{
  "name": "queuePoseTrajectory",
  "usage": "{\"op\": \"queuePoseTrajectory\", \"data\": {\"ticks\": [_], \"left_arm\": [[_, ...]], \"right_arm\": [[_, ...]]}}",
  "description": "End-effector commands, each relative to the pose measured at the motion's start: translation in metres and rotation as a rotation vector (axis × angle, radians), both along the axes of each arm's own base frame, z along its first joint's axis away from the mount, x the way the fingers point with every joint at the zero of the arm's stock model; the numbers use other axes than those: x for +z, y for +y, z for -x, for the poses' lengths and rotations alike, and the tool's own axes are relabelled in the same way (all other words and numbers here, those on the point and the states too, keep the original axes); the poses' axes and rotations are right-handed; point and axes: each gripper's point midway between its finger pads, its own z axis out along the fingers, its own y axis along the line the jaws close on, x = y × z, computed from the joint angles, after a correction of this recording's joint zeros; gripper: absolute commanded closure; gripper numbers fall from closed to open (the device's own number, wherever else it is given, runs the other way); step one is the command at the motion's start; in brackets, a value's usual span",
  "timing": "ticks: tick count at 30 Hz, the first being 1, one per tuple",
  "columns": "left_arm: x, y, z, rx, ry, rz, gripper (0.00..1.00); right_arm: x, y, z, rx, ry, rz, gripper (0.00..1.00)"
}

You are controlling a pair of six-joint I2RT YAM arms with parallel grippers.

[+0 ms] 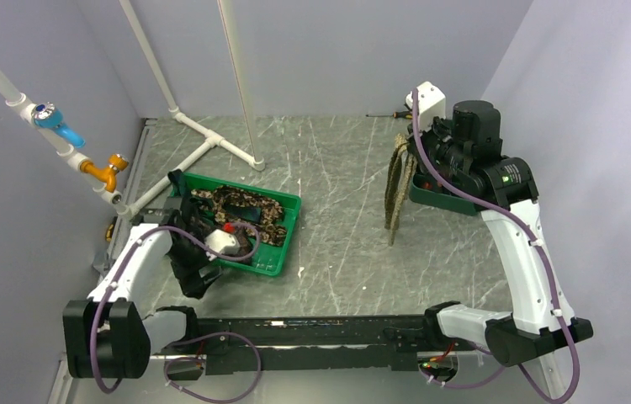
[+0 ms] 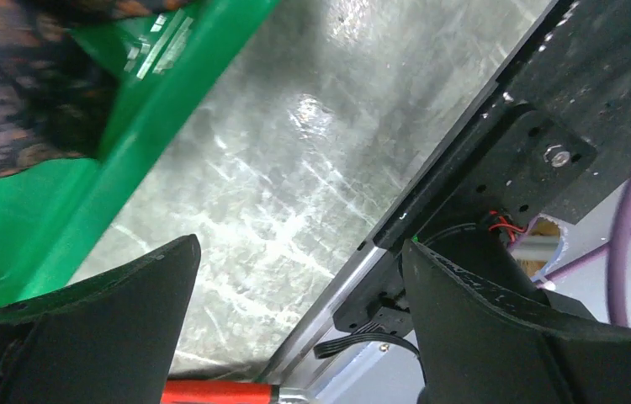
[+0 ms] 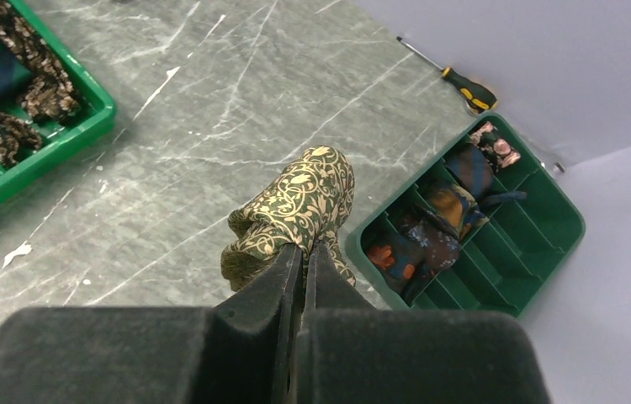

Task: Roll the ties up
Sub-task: Move the bin to the center of the board.

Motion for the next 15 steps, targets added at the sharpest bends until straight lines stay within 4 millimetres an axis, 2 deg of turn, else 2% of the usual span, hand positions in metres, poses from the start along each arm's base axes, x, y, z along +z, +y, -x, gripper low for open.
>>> {"op": "queuePoseTrajectory", "data": {"ticks": [1,5,7,9,12,14,15], "left_arm": [[-0.027,0.001,-0.029,0.008,-0.058,-0.055,0.04],[-0.024,-0.022,-0.092,0.166,-0.093,0.024,0.03],[-0.016,-0.031,-0.133,0.244,-0.147,0.066,0.02],[-0.008,-0.038,-0.165,0.3,-0.183,0.1,0.02],[0.006,-0.048,-0.193,0.342,-0.191,0.15,0.01],[0.019,-0.059,-0.194,0.313,-0.194,0.218,0.01],[0.026,-0.064,-0.192,0.285,-0.206,0.249,0.01]], "right_arm": [[0.021,0.011,0.005,0.068,-0.042,-0.033,1.0],[0.023,0.019,0.005,0.121,-0.026,-0.032,1.0],[0.024,0.023,0.006,0.152,-0.02,-0.031,1.0],[0.026,0.03,0.007,0.191,-0.011,-0.039,1.0],[0.033,0.048,0.016,0.284,0.017,-0.065,1.0],[0.045,0.062,0.023,0.339,0.008,-0.084,1.0],[0.061,0.068,0.029,0.361,-0.022,-0.107,1.0]]}}
